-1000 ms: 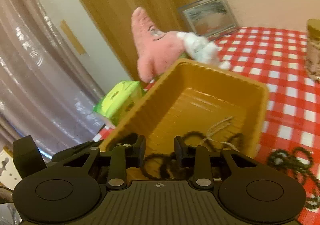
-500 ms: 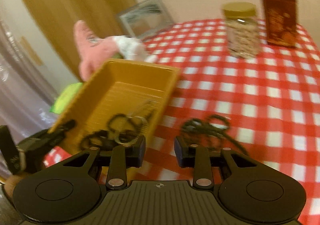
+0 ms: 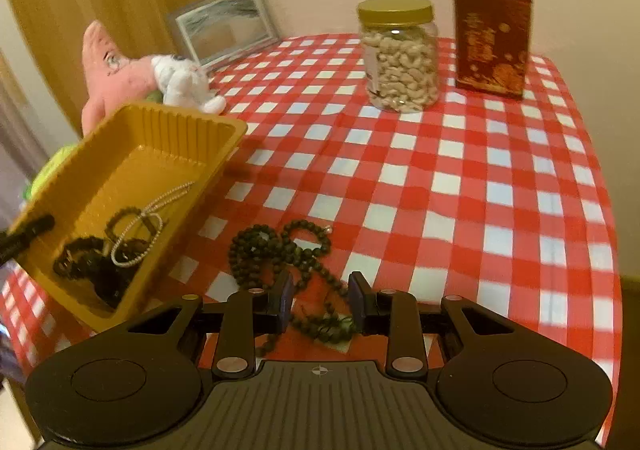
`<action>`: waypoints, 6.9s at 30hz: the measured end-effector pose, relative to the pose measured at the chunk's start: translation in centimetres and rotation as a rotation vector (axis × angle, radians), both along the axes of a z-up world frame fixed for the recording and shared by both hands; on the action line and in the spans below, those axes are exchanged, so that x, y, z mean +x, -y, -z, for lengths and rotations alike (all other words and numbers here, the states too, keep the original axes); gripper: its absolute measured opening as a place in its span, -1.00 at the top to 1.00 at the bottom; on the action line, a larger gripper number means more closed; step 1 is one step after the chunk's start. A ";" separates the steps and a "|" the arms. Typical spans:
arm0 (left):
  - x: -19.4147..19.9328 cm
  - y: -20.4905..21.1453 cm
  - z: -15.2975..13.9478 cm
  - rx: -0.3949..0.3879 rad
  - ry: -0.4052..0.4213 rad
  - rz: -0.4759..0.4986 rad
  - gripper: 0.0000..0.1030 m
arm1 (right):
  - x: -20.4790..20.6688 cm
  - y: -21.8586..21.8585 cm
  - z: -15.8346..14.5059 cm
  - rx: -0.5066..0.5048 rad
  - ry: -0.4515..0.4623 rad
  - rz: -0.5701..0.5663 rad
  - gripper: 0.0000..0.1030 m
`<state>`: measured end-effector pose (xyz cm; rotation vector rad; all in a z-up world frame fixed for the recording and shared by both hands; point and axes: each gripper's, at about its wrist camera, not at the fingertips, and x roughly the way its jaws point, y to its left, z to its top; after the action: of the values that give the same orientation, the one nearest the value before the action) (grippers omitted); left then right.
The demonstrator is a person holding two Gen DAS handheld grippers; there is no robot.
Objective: Organize jewelry
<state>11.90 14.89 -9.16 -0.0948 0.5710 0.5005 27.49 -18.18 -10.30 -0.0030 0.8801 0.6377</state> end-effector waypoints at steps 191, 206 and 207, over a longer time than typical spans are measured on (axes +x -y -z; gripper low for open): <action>0.8 0.3 0.0 0.030 -0.047 0.013 0.77 | 1.0 -0.4 5.2 0.034 -0.051 0.070 -0.59; 0.8 0.3 0.1 0.027 -0.048 0.009 0.77 | 0.2 -8.6 6.7 -0.120 0.128 -0.143 -0.62; 0.8 0.3 0.1 0.027 -0.049 0.009 0.77 | 0.1 -8.6 6.8 -0.114 0.128 -0.136 -0.62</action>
<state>12.72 14.60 -9.24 -0.0545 0.6120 0.5026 27.63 -9.55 -17.12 -0.2054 0.7951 0.7055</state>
